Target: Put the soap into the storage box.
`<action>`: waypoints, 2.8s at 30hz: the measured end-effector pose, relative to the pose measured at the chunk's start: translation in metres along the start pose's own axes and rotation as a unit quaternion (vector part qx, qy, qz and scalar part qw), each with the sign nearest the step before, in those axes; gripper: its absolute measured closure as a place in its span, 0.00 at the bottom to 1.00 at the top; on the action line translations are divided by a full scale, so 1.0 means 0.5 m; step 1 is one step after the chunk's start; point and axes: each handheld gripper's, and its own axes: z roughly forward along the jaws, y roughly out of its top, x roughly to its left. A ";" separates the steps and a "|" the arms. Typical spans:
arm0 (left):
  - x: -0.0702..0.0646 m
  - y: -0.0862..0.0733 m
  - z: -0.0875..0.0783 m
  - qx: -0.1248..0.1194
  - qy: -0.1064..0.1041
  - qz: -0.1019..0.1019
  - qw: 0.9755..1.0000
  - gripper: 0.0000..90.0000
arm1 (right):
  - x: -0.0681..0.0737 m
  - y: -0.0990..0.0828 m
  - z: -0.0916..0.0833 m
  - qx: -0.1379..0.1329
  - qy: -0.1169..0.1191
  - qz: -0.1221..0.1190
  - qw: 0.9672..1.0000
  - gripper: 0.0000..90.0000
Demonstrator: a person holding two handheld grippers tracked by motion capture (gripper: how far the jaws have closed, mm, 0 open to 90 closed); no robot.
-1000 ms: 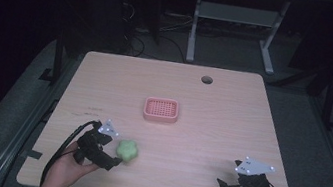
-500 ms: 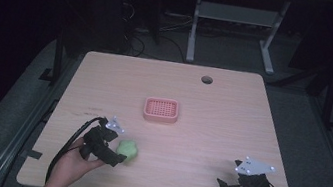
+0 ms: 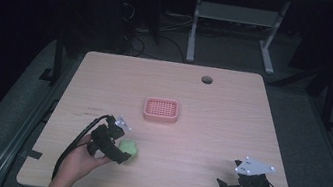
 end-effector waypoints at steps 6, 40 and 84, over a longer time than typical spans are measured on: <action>-0.001 0.013 0.017 0.011 0.001 0.001 1.000 0.20 | 0.000 0.000 0.000 0.000 0.000 0.000 1.000 0.15; 0.005 0.020 0.081 0.055 0.007 -0.007 0.998 0.24 | 0.001 0.000 -0.002 -0.002 0.000 -0.001 1.000 0.15; 0.012 0.013 0.071 0.044 0.010 -0.018 0.999 0.30 | 0.000 0.000 -0.004 -0.005 0.000 0.000 1.000 0.15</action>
